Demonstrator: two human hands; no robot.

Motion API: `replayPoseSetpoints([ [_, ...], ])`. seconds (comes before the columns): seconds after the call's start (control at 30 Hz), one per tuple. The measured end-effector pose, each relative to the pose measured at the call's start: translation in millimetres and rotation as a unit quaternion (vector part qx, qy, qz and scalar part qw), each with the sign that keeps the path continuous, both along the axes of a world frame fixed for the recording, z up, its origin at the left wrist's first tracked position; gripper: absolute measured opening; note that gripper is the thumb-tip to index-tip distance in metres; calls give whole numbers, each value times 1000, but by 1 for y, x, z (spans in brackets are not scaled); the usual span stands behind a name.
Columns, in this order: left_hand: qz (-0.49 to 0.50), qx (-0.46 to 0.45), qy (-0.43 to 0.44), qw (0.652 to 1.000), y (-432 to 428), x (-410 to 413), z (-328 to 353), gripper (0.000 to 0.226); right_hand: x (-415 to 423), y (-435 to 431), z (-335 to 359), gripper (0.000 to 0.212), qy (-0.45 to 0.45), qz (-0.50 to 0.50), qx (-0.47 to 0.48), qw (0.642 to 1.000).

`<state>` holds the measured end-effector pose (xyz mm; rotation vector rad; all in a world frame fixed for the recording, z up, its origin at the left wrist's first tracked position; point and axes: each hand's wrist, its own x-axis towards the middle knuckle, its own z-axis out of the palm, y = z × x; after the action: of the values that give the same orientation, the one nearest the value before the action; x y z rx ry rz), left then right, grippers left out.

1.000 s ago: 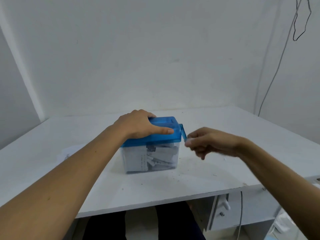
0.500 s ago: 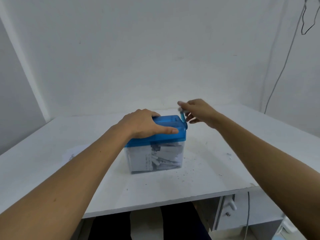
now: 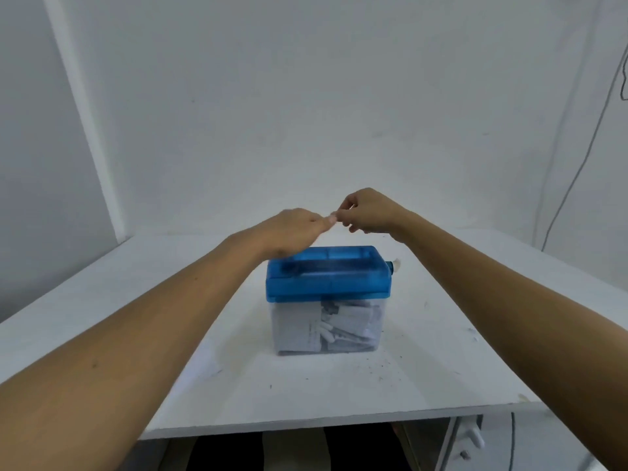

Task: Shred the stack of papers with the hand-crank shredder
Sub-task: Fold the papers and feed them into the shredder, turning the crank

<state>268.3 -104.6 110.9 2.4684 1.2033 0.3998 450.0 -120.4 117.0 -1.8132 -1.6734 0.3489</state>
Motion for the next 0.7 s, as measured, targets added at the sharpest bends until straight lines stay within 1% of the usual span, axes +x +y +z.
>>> replayPoseSetpoints([
  [0.03,11,24,-30,999,5,-11,4,44,-13,3,3,24,-25,9,5,1000],
  [0.07,21,33,-64,997,10,-21,8,41,-23,3,6,22,-47,12,10,999],
  [0.1,36,28,-94,995,15,-33,10,45,-35,2,9,19,-72,16,15,997],
  [0.17,65,27,-121,990,24,-64,9,54,-61,-3,12,16,-131,20,34,991],
  [0.27,99,28,-141,985,34,-112,-6,56,-108,-16,14,15,-200,43,86,975],
  [0.33,117,25,-149,982,41,-141,-24,48,-137,-24,11,19,-217,75,122,966],
  [0.4,148,28,-136,979,47,-166,-43,38,-168,-27,1,22,-225,109,156,956],
  [0.47,187,9,-114,976,49,-182,-63,40,-194,-27,-16,22,-237,140,163,947],
  [0.5,209,-2,-95,973,50,-192,-74,45,-207,-25,-28,22,-242,155,151,946],
  [0.57,221,-21,-62,973,50,-203,-94,49,-225,-20,-53,27,-249,171,97,948],
  [0.6,220,-26,-52,974,48,-210,-105,49,-233,-14,-67,32,-250,174,59,951],
  [0.67,225,-39,-46,973,48,-221,-126,49,-243,-2,-95,50,-245,153,-15,957],
  [0.7,237,-48,-49,969,46,-225,-136,50,-246,5,-108,59,-242,133,-33,961],
])
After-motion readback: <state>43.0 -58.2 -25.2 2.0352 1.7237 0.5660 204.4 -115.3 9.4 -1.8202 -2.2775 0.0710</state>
